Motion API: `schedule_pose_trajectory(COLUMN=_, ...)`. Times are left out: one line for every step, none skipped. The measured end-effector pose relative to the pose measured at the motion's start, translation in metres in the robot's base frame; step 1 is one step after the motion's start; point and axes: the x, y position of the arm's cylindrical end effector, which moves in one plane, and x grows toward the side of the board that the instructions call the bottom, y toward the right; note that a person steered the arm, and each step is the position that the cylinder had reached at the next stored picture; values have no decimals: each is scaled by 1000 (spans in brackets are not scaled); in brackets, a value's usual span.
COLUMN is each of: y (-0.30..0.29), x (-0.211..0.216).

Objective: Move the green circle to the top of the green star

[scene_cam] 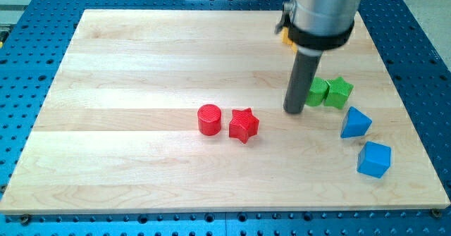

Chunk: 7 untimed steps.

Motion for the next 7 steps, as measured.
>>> schedule_pose_trajectory(y=13, x=-36)
schedule_pose_trajectory(y=-29, x=-16)
schedule_pose_trajectory(y=4, x=38)
schedule_pose_trajectory(y=32, x=-2)
schedule_pose_trajectory(y=39, x=-38)
schedule_pose_trajectory(y=52, x=-56)
schedule_pose_trajectory(y=35, x=-76)
